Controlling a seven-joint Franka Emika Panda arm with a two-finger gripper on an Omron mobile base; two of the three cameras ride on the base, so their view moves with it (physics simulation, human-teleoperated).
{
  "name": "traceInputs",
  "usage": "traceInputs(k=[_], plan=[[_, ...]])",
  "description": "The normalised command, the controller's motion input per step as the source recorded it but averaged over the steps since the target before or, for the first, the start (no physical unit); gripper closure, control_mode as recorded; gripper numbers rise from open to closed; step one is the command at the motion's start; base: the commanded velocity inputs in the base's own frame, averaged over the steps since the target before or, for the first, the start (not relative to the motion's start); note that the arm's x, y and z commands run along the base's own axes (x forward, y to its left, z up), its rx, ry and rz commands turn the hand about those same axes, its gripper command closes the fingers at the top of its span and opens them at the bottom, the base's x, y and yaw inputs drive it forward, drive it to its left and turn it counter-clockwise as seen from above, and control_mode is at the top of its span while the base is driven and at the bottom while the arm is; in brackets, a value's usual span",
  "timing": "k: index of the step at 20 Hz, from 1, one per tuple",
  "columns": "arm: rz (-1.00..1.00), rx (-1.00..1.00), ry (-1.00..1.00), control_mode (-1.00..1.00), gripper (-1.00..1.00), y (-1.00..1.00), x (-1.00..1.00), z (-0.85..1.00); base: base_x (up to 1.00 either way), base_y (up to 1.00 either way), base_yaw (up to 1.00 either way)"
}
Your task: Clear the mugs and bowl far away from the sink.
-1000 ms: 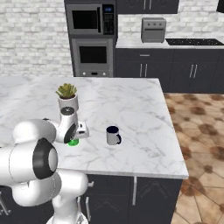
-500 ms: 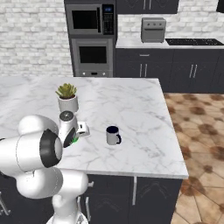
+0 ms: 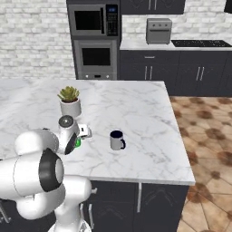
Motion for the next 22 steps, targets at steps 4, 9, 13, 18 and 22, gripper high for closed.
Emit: traceInputs(k=[4,9,13,18,22], plan=[[0.0,0.0,0.02,-1.0,-1.0,0.0,-0.27,1.0,0.0,0.0,0.0],[0.0,0.0,0.06,-1.0,-1.0,-0.01,-0.4,1.0,0.0,0.0,0.0],[-0.01,0.0,0.04,-1.0,-1.0,-0.02,-0.64,1.0,0.0,0.0,0.0],[-0.04,0.0,0.02,-1.0,-1.0,-0.02,-0.86,0.84,0.0,0.0,0.0],[-0.06,0.0,0.0,-1.0,-1.0,-0.25,-0.89,0.49,0.0,0.0,0.0]])
